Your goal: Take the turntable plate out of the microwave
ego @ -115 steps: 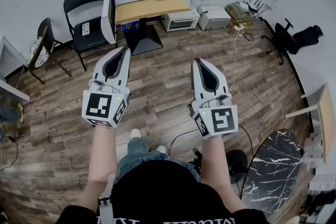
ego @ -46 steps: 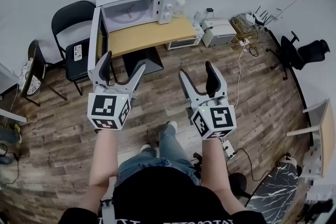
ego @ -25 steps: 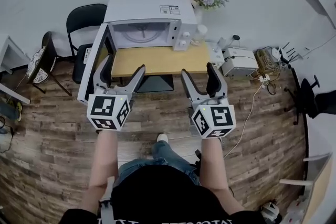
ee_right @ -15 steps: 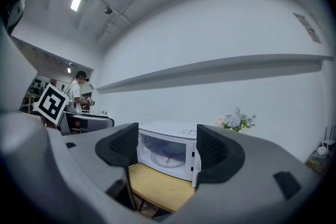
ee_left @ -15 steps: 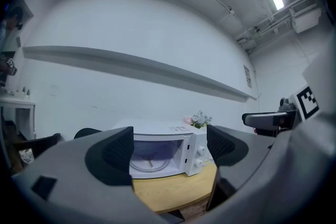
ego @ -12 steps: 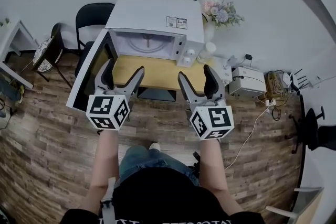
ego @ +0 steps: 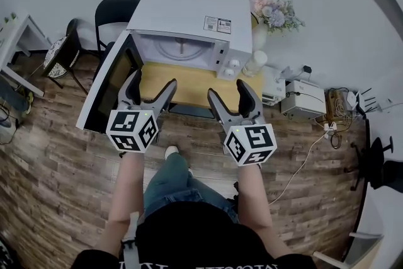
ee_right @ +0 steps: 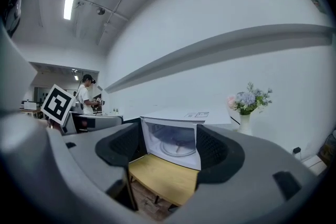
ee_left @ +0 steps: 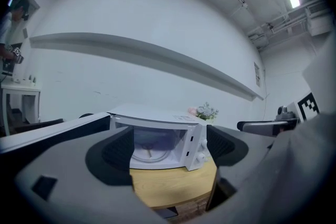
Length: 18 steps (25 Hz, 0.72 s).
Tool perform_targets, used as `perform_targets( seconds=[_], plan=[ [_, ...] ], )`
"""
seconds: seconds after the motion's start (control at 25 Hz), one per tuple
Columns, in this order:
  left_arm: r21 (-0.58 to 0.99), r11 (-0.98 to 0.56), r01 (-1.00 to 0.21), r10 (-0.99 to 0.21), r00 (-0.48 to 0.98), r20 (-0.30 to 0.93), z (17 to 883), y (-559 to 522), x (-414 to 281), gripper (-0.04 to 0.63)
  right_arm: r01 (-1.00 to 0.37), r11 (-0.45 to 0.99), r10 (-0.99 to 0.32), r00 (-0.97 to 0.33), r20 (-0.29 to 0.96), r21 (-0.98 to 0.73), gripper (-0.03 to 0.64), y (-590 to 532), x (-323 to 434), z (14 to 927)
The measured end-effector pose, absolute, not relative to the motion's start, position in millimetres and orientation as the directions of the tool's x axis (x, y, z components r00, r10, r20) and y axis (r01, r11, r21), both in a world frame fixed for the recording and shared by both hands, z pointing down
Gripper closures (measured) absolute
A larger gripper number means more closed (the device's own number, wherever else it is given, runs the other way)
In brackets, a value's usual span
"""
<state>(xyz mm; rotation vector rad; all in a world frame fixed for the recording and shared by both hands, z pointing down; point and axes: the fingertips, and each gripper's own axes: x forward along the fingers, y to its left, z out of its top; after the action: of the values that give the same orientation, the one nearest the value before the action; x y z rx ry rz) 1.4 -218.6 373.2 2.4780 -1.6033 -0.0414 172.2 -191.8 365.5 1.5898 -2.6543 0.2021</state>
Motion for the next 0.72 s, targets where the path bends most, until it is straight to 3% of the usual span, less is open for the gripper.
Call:
perform_targets(
  seconds=[0.48, 0.72],
  plan=[
    [0.269, -0.393, -0.879, -0.873, 0.448, 0.190, 423.5, -269.1, 5.5, 0.167, -0.835, 0.466, -0.829, -0.528, 0.184, -0.293, 0.299, -239.2, 150.5, 414.7],
    [0.402, -0.364, -0.840, -0.844, 0.480, 0.239, 453.8, -305.0, 4.7, 0.186, -0.827, 0.435, -0.814, -0.531, 0.237, -0.356, 0.313, -267.7, 138.6, 437.2]
  ],
)
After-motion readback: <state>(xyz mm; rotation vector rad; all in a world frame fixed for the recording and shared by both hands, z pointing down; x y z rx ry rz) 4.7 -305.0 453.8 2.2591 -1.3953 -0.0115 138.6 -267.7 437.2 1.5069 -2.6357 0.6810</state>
